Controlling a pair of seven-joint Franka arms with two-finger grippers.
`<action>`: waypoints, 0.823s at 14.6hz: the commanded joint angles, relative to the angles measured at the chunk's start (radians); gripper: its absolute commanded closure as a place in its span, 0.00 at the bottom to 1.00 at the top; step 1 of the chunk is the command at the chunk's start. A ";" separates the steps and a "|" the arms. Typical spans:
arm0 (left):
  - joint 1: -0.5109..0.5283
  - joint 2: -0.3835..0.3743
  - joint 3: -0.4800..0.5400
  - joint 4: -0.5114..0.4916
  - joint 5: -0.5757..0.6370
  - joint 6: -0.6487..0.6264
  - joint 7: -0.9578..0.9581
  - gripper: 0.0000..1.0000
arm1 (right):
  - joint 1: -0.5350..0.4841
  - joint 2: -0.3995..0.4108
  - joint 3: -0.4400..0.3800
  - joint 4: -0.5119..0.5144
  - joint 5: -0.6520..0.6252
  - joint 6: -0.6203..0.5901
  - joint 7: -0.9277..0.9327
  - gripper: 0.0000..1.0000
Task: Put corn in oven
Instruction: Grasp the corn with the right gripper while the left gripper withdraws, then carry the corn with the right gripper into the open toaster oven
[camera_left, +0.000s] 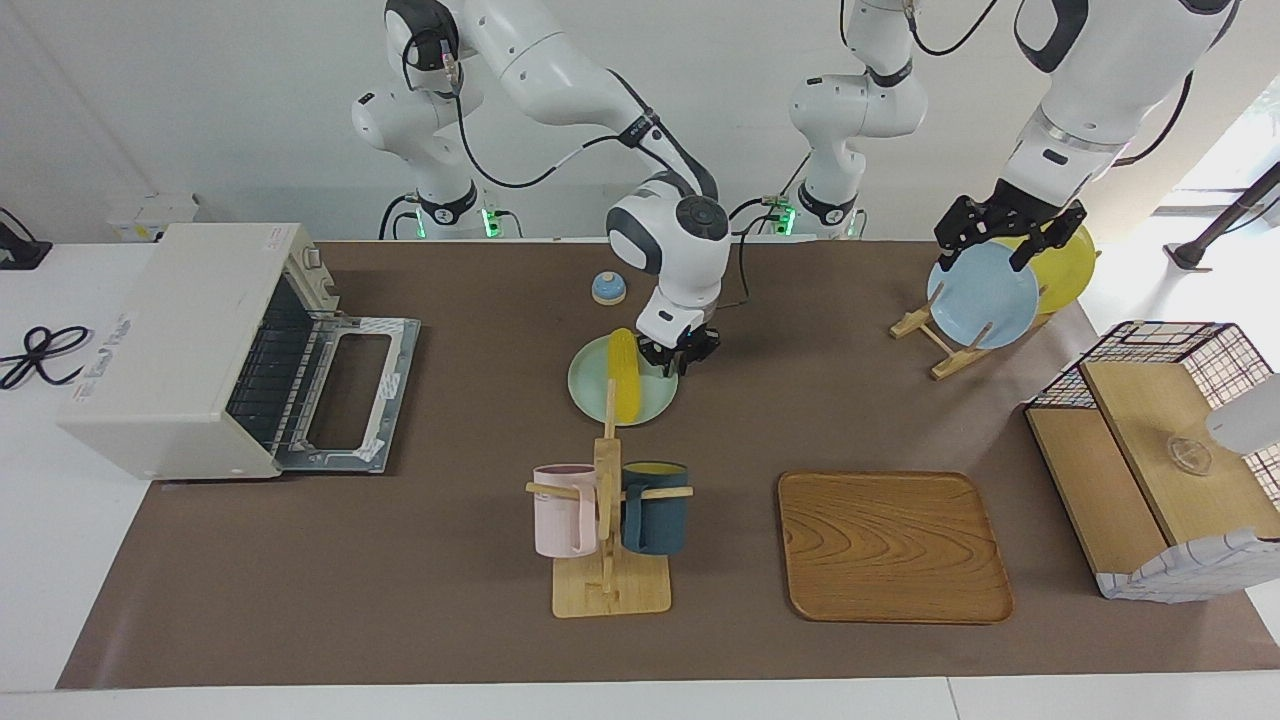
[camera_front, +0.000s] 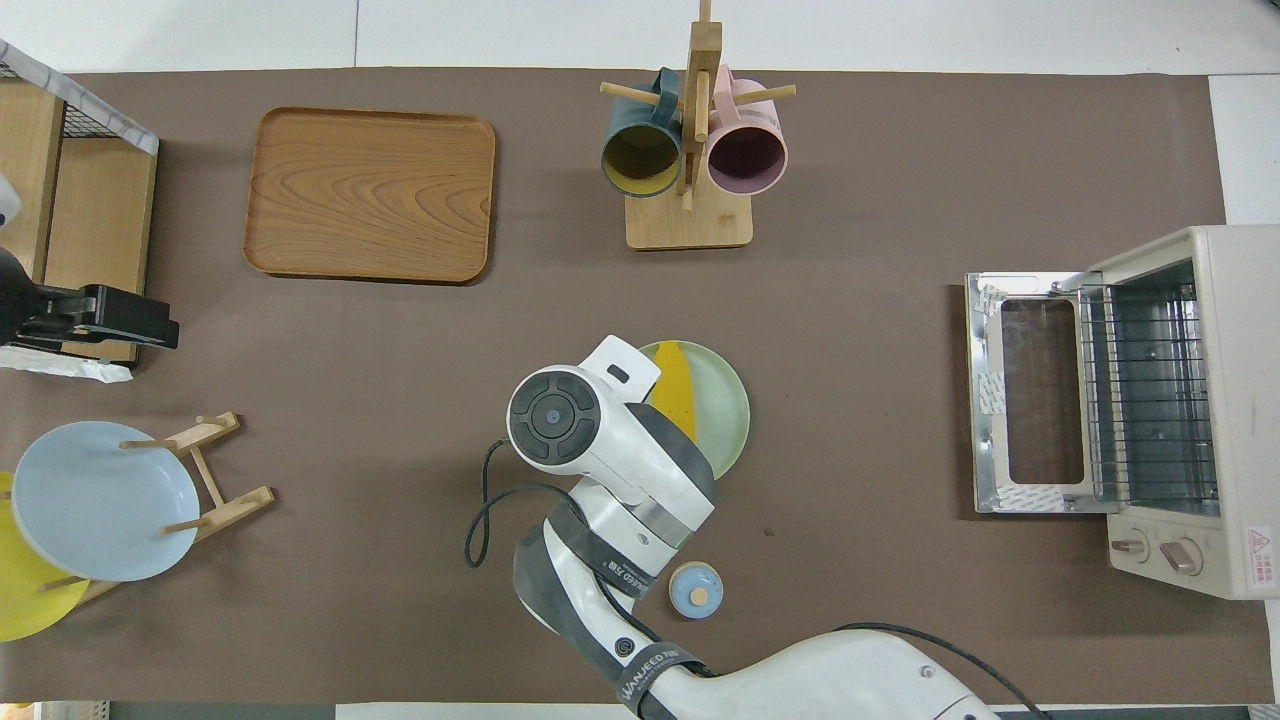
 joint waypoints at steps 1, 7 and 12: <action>-0.026 0.011 0.015 0.004 0.016 0.017 0.010 0.00 | 0.000 -0.031 -0.004 -0.027 -0.024 0.007 -0.007 1.00; -0.029 0.063 0.017 0.038 0.009 0.040 0.007 0.00 | -0.081 -0.091 -0.010 0.036 -0.145 -0.173 -0.082 1.00; -0.028 0.109 0.014 0.174 0.009 -0.103 0.008 0.00 | -0.291 -0.243 -0.010 0.015 -0.145 -0.343 -0.355 1.00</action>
